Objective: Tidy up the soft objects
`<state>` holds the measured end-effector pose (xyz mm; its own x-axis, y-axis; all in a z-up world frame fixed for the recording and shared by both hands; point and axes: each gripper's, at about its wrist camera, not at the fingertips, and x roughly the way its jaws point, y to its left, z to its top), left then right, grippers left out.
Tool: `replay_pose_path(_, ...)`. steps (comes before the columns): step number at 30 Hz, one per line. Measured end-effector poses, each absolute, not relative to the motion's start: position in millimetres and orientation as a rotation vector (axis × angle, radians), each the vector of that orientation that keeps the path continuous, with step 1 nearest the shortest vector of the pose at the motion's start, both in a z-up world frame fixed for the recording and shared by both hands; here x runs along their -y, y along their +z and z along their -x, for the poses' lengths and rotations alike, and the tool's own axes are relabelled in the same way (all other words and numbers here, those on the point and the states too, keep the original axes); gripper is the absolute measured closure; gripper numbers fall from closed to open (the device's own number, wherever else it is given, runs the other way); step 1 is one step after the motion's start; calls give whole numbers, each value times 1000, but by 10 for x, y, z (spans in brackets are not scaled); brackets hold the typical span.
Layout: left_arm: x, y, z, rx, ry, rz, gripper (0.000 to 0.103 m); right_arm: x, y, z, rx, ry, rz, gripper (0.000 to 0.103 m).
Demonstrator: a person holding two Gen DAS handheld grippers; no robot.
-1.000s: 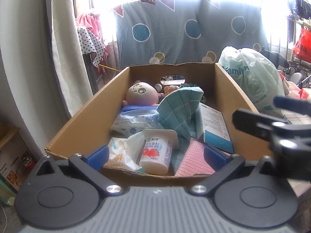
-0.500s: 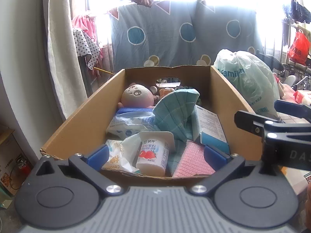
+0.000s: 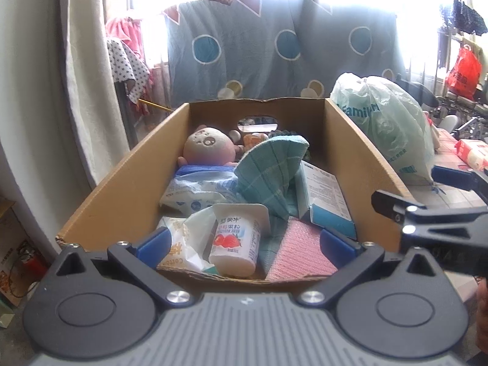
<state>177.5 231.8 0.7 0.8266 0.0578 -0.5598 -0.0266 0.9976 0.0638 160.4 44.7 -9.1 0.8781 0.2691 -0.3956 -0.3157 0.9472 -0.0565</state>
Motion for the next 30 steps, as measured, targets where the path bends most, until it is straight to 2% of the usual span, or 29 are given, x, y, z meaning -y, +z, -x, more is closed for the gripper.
replay_pose_path(9, -2382, -28, -1785, -591, -19, -40, 0, -427, -100, -1611, -384, 358, 119, 11)
replay_pose_path(14, -2364, -24, -1788, -596, -7, -39, 0, -378, -153, -1704, -446, 401, 52, 11)
replay_pose_path(21, -2369, -19, -1802, -615, -6, -39, 0, -466, -162, -1686, -414, 379, 136, 11)
replay_pose_path(27, -2375, -40, -1773, -589, -6, -35, 0, -619, -113, -1498, -225, 298, 329, 11)
replay_pose_path(30, -2380, -35, -1778, -591, -10, -36, 0, -671, -120, -1516, -192, 322, 388, 14)
